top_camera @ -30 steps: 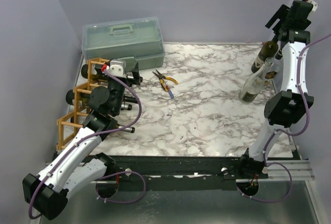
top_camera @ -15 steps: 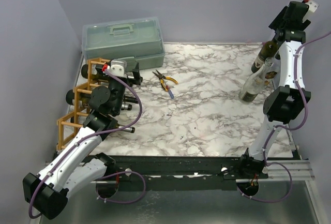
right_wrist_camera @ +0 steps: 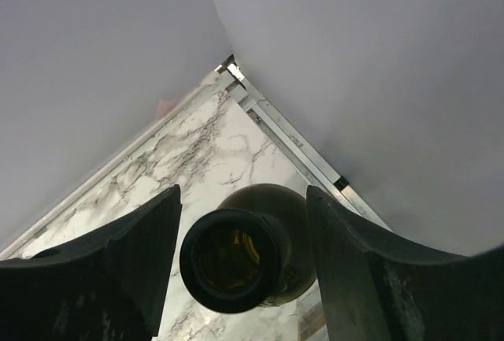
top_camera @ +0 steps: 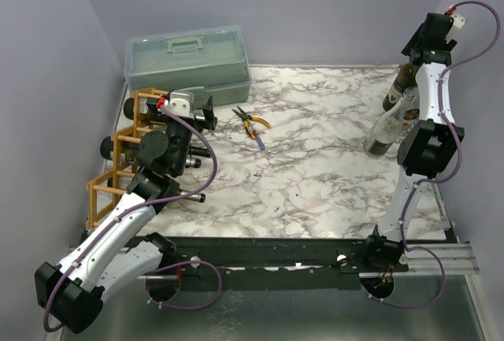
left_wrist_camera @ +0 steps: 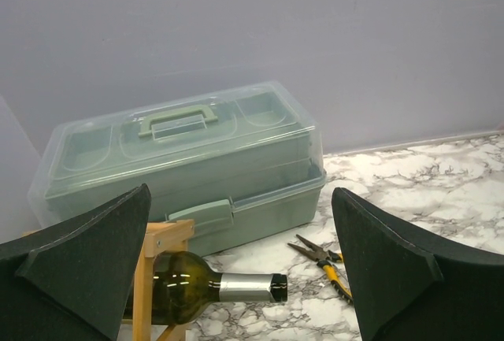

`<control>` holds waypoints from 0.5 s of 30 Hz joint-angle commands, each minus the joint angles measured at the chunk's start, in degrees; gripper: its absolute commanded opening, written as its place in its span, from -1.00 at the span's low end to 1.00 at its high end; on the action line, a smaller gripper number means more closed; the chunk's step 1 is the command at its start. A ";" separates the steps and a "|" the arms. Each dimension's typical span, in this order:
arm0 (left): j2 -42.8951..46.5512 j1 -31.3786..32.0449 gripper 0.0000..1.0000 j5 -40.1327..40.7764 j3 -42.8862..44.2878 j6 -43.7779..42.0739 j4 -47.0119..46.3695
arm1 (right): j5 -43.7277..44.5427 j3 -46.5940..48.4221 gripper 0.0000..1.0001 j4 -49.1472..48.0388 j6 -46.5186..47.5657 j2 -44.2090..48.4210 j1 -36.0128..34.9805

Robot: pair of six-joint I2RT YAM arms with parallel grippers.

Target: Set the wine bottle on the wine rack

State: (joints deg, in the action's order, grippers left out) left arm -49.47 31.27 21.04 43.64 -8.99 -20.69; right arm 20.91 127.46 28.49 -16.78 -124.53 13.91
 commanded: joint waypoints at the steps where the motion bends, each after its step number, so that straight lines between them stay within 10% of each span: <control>1: 0.28 0.31 0.97 -0.82 0.13 0.21 -0.67 | 1.50 3.23 0.31 -1.66 1.18 -1.68 0.24; 15: -0.21 0.31 0.97 -0.85 0.22 0.03 -0.68 | -0.46 3.87 -0.55 -3.39 0.08 0.93 0.15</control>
State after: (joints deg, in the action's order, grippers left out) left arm -49.54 31.27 21.04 43.64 -9.02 -20.69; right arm 21.34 129.49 27.57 -14.68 -125.45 13.91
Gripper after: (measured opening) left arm 0.985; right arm 0.367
